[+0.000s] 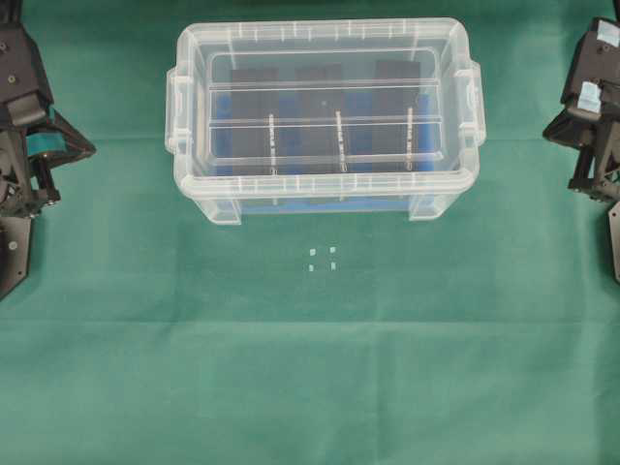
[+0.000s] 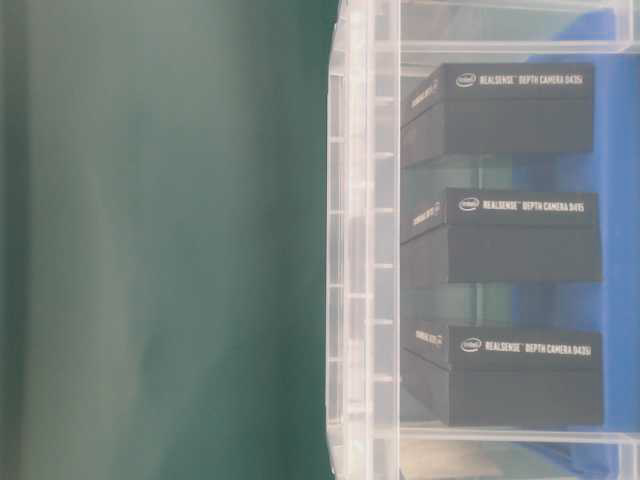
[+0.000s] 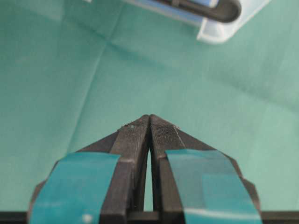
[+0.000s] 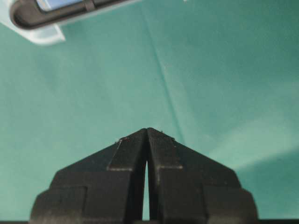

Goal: Clamp the lid of the box with both arms, then lift and open it.
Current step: 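Rotate both grippers and move them toward the box's short sides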

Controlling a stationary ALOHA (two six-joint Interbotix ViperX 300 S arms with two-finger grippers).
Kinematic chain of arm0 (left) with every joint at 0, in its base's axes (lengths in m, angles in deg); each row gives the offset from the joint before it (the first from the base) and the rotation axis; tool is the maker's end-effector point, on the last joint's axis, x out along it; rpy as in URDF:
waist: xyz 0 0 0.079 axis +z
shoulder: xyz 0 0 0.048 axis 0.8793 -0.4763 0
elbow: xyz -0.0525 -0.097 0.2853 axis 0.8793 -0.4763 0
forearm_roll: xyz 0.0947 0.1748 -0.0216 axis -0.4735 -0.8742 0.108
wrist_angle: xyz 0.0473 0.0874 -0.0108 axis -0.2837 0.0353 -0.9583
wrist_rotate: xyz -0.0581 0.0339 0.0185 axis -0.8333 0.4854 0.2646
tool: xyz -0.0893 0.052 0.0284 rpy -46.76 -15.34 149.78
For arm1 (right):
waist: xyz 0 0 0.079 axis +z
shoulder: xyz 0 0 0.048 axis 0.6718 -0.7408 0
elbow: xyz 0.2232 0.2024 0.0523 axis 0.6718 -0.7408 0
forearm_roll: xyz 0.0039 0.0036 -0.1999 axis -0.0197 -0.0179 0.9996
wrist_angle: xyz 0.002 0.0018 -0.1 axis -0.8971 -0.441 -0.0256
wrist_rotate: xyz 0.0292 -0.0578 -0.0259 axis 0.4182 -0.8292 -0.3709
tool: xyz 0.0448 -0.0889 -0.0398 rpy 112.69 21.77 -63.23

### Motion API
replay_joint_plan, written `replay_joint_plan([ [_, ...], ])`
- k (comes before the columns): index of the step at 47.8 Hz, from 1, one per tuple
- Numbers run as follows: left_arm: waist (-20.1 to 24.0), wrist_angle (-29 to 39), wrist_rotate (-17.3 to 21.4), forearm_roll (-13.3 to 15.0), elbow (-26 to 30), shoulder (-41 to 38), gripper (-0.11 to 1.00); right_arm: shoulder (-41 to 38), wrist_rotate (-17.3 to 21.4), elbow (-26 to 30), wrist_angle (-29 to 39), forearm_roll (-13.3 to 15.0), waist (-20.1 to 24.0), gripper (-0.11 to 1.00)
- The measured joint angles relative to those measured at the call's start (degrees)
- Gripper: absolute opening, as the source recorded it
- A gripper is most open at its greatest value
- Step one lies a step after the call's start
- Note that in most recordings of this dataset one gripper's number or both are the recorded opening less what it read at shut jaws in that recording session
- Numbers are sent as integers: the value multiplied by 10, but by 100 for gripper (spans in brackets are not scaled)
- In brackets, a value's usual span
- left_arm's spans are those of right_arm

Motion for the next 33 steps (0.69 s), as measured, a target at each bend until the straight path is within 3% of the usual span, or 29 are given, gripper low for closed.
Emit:
replay_joint_plan([
  [16,-1,47,37,0,4,0,1,-22,-65,13,23,15,10,0],
  [33,-1,47,38,-1,5,-3,1,-29,-68,20,21,15,10,0],
])
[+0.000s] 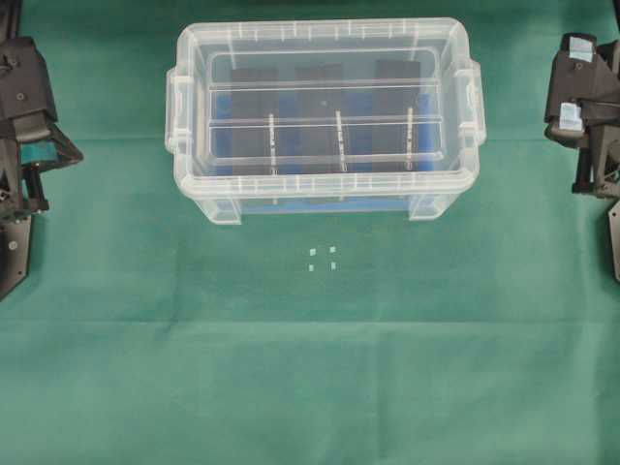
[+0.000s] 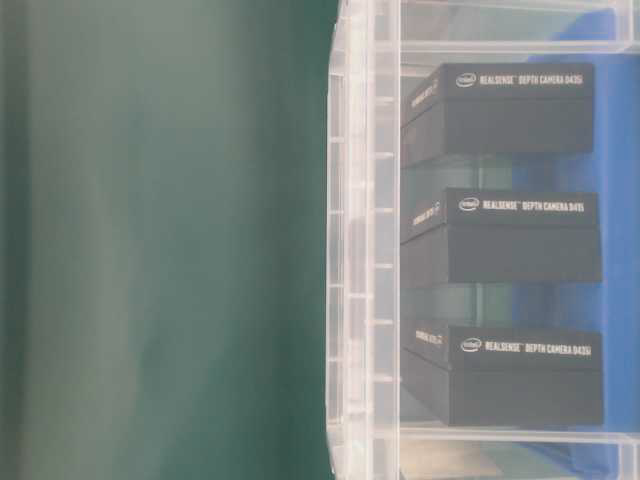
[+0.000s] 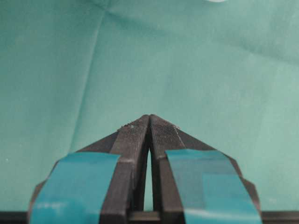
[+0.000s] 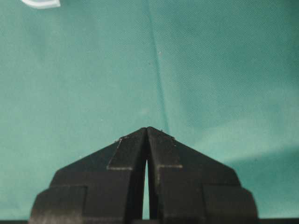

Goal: Clamp the lid of the box with both arms, then lift and open it.
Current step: 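Rotate both grippers and move them toward the box's short sides, then lower both grippers onto the lid rim at the box's left and right ends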

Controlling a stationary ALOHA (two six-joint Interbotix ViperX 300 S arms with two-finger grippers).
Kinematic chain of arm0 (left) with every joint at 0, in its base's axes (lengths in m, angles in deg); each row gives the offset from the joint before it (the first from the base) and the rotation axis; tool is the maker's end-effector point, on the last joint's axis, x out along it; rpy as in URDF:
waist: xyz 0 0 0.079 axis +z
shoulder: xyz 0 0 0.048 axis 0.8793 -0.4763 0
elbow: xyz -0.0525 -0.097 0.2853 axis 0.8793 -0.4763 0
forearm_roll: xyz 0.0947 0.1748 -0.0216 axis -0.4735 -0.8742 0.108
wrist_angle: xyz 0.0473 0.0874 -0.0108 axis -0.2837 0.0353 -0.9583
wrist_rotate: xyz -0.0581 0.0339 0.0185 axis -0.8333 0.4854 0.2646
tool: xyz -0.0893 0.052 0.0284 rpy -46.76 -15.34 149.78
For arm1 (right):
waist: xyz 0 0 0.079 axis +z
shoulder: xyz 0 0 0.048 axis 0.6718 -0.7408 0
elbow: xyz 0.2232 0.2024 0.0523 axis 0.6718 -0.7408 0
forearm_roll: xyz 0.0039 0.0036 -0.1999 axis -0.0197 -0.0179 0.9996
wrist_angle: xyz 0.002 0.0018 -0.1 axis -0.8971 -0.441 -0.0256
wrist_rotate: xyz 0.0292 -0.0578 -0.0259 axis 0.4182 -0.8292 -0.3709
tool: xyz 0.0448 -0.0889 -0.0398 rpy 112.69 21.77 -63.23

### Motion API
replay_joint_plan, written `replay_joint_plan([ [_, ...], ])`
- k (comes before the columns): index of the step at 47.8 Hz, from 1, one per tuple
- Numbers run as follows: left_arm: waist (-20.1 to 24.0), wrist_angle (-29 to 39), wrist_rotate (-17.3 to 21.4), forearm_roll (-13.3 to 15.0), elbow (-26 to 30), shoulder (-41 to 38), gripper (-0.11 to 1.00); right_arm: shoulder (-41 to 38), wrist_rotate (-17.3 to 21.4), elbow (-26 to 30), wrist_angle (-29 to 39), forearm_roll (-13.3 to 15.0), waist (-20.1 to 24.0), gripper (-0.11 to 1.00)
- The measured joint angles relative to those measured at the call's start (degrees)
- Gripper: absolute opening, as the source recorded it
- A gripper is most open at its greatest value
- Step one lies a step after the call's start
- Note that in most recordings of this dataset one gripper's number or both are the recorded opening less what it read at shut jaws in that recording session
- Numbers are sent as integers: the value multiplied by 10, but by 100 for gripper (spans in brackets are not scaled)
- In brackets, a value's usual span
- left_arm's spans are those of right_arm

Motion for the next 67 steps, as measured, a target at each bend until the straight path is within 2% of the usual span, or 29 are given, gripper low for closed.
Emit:
replay_joint_plan([
  [6,-1,-5,0,-2,4,-18,1,-4,0,3,-3,0,0,0],
  [18,3,-41,26,-3,24,-80,1,-33,-4,18,-11,1,0,0],
  [25,14,-50,31,-4,47,-132,1,-58,-9,33,-22,0,0,0],
  [40,18,-59,76,-4,119,-234,1,-113,-11,65,-49,6,0,0],
  [53,18,-60,97,-4,153,-272,1,-163,-38,97,-71,9,9,0],
  [67,20,-57,143,-5,174,-299,1,-195,-53,115,-76,12,13,0],
])
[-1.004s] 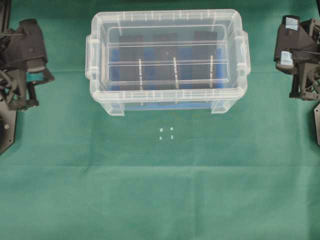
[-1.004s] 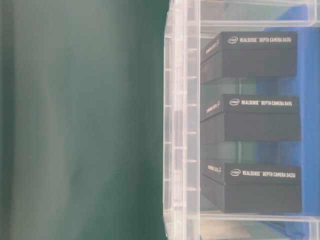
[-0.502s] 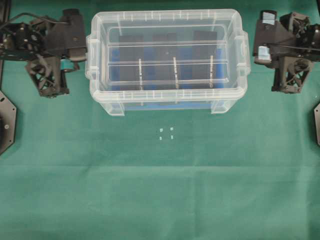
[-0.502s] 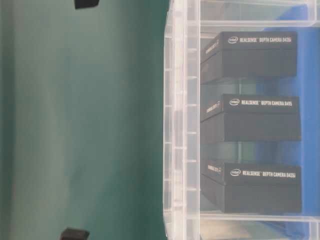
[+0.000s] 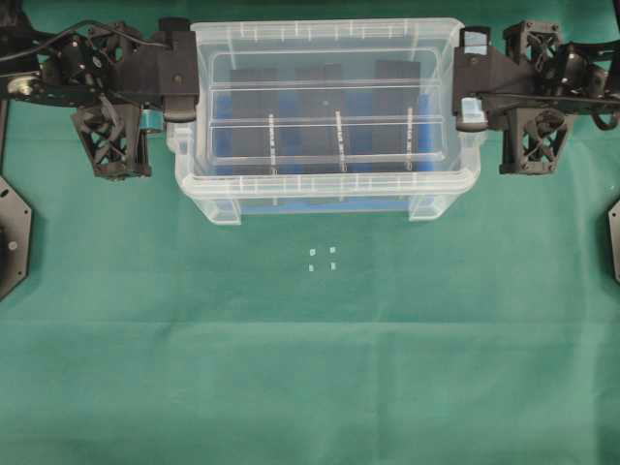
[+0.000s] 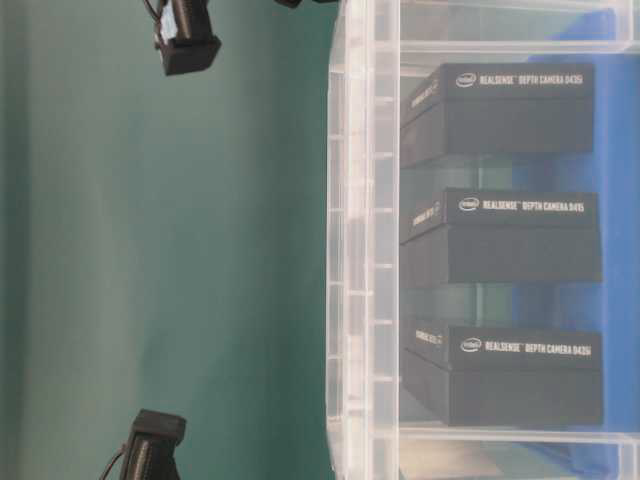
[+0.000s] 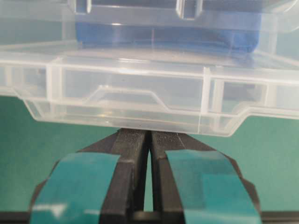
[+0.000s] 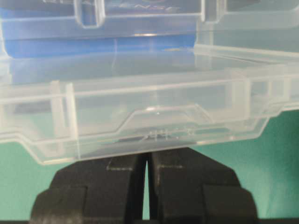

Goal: Clamp the lid of the box with both arms, then lift and open it.
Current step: 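Lower both grippers onto the lid rim at the box's left and right ends, then clamp the lid edges with both grippers and lift the lid upward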

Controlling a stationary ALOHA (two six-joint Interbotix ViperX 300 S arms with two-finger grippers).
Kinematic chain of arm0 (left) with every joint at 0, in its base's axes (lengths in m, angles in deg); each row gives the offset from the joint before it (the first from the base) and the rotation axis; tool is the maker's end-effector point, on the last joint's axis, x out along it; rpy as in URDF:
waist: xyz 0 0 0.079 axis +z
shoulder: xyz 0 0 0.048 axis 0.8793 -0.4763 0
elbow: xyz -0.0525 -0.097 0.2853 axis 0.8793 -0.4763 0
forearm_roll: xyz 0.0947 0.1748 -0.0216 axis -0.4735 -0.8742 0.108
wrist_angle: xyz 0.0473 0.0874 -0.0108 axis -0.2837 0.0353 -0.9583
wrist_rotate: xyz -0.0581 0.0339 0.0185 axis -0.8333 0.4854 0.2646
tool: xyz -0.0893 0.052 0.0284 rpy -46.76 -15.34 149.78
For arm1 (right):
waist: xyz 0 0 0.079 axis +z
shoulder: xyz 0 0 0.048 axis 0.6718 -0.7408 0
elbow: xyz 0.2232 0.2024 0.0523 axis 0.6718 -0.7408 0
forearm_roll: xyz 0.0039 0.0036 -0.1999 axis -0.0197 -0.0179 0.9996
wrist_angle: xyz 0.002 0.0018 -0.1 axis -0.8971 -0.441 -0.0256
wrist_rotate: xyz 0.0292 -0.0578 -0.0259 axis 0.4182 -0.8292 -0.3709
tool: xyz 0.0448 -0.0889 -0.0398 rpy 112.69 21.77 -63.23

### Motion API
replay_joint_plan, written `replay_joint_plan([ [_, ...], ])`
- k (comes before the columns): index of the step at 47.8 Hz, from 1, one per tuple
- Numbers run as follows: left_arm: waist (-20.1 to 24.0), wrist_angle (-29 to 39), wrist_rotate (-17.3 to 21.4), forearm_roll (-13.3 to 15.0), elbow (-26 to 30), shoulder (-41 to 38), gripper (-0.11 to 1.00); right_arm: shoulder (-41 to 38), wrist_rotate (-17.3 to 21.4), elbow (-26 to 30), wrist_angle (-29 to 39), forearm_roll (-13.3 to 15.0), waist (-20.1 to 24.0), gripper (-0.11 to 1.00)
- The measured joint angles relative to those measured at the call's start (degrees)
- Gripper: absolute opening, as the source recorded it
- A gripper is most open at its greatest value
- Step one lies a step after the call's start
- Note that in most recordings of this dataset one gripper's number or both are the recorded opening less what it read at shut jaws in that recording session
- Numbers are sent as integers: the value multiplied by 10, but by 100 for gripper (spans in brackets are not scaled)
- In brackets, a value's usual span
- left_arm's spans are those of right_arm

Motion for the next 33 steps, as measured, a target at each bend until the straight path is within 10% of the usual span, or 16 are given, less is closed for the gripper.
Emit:
replay_joint_plan([
  [33,2,2,22,1,6,-8,1,-11,-1,7,1,1,1,0],
])
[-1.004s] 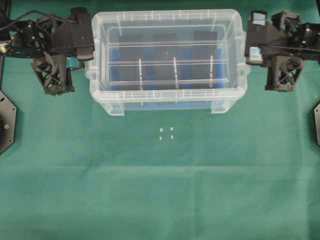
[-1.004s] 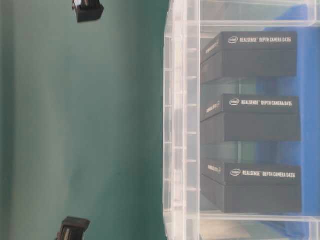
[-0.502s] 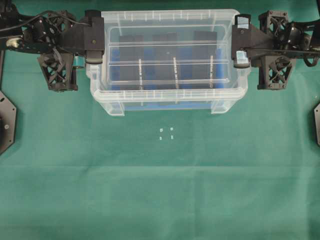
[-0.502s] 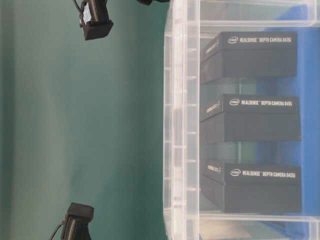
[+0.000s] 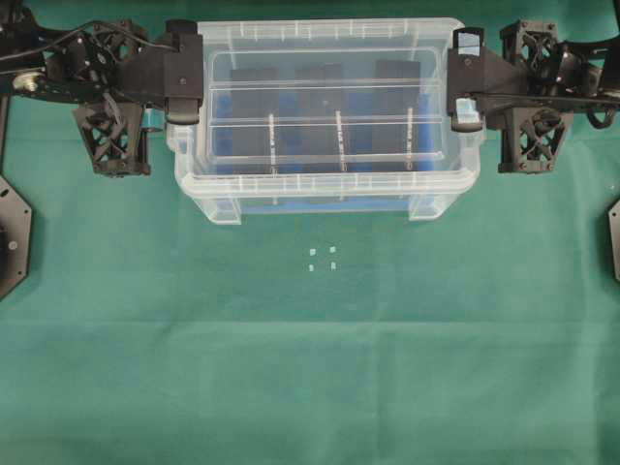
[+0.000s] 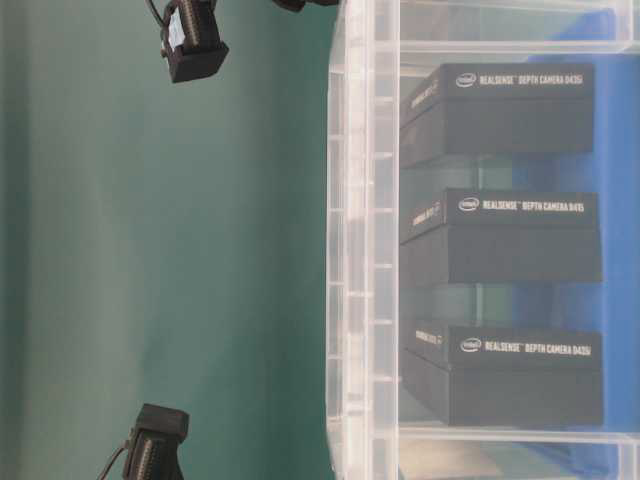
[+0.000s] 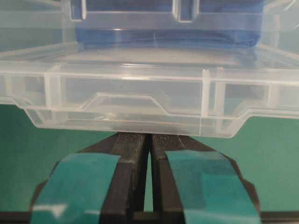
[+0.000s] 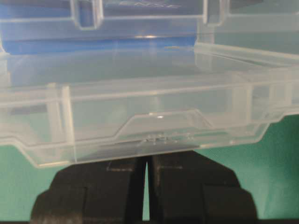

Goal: Clamp the lid of the box with both arms, then lift and open it.
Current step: 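Clamp the lid edges with both grippers and lift the lid upward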

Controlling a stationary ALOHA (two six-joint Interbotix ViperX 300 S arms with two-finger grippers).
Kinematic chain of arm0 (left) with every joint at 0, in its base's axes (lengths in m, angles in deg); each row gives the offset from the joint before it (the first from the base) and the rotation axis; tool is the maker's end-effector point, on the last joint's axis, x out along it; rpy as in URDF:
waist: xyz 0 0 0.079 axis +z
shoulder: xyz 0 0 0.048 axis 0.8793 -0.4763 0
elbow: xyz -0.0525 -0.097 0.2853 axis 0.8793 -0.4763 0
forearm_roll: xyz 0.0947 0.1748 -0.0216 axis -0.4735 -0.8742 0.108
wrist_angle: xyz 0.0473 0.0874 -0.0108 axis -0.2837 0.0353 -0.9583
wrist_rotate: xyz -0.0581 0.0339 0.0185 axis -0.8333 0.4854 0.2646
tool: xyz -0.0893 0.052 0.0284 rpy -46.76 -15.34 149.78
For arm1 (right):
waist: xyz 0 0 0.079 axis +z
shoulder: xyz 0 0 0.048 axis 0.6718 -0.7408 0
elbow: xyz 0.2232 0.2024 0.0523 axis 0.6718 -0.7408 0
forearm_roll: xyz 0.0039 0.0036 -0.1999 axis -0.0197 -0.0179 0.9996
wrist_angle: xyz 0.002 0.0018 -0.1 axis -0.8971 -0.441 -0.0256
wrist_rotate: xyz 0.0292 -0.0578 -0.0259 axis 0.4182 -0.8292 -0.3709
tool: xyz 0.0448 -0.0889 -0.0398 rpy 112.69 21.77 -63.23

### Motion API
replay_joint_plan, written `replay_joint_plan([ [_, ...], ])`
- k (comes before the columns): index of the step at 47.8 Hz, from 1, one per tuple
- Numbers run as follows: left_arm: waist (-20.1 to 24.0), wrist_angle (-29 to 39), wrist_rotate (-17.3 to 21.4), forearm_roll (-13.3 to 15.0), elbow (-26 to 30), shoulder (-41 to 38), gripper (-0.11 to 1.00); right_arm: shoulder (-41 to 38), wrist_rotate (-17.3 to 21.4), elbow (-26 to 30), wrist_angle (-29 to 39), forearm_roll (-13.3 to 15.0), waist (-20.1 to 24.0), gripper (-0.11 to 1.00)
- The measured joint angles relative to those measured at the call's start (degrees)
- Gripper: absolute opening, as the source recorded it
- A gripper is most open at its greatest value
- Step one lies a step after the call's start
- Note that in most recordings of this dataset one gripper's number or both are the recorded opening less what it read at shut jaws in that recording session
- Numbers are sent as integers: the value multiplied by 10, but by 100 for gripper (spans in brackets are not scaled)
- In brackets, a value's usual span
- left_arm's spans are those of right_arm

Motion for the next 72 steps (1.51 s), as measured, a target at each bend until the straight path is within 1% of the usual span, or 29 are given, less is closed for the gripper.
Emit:
replay_joint_plan([
  [16,0,5,-1,0,2,0,1,-2,-1,10,12,0,0,0],
  [42,-2,48,-1,0,31,5,1,17,-1,38,50,1,0,0],
  [55,-4,90,-4,0,63,17,1,33,-1,54,72,11,-1,0],
  [72,-18,141,-8,-1,115,26,1,44,-1,84,119,13,-1,0],
])
